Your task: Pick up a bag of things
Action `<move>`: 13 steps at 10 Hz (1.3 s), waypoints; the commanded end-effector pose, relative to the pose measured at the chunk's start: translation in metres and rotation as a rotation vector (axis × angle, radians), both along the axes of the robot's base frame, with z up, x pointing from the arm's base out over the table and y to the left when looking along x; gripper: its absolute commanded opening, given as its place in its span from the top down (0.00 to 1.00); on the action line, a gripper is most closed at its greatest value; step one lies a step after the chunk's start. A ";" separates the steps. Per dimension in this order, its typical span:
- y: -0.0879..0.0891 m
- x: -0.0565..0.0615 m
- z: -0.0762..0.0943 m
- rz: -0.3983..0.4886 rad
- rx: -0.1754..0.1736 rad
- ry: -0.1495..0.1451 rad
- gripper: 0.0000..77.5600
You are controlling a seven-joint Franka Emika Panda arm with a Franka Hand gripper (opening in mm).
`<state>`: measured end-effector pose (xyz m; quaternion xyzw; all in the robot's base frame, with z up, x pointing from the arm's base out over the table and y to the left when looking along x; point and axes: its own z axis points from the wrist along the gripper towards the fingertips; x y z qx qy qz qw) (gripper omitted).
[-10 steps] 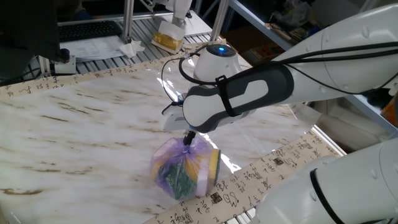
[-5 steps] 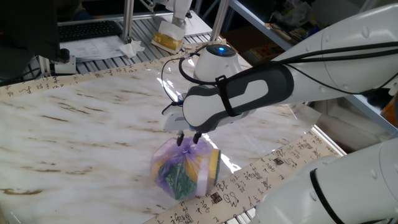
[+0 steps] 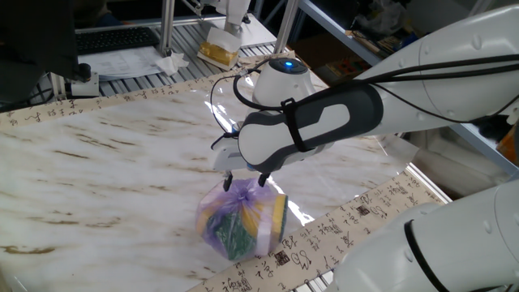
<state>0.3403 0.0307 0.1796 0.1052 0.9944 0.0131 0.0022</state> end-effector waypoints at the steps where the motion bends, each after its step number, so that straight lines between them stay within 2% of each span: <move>1: 0.000 0.001 0.001 -0.001 0.000 -0.001 0.00; 2: 0.000 -0.009 -0.007 0.006 0.001 0.000 0.00; 4: 0.000 -0.010 -0.009 0.005 0.001 -0.001 0.00; 10: 0.002 -0.010 -0.010 0.012 0.002 -0.002 0.00; 13: 0.003 -0.003 -0.008 0.009 0.002 -0.003 0.00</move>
